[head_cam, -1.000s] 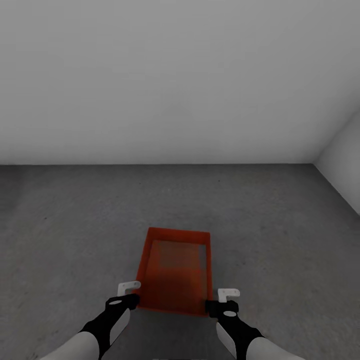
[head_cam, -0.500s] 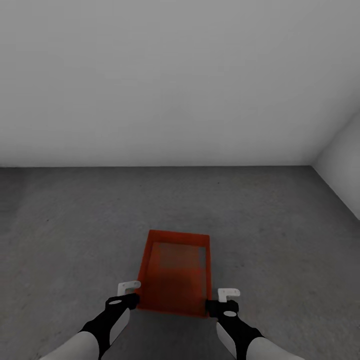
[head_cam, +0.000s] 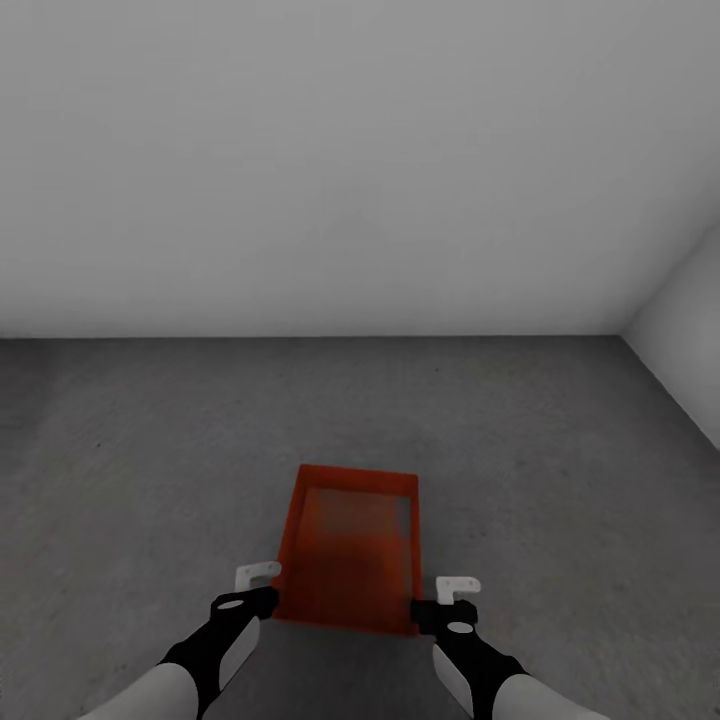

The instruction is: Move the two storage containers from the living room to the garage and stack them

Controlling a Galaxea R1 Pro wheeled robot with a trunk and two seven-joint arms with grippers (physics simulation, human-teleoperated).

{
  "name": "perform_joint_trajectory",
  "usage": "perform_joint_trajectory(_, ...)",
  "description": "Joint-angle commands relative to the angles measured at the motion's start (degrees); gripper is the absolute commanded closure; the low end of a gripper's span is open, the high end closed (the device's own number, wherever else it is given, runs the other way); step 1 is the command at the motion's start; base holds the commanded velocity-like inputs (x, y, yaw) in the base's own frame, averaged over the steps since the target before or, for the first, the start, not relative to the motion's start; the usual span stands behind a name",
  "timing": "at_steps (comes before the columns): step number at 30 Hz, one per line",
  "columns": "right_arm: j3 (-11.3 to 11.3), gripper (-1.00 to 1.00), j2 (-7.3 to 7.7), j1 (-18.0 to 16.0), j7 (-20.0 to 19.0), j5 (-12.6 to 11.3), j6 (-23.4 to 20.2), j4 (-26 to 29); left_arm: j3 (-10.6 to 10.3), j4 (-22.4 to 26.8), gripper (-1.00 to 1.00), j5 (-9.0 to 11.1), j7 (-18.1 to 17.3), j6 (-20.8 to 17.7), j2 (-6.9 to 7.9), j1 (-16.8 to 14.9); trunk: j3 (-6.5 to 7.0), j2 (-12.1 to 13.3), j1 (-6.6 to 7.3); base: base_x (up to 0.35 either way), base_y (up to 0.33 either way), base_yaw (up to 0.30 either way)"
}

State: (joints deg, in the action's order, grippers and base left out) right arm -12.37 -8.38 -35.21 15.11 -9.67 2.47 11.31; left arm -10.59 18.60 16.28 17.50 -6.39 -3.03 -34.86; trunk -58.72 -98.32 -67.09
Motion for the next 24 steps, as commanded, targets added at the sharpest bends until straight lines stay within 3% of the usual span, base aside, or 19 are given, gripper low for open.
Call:
perform_joint_trajectory(1,-0.46,-1.0,-0.01,-0.04,0.24,-0.61,0.25,-0.06,-0.49,0.12,-1.0,0.5,0.43,-0.29,0.04,-0.01,0.15,0.4,0.23,0.0,0.0,0.0)
perform_joint_trajectory(24,-0.38,-1.0,-0.03,-0.04,0.18,-0.61,0.33,-0.06,-0.09,0.12,-1.0,0.68,0.39,-0.26,0.04,-0.02,4.28,9.62,5.28,0.0,0.0,0.0)
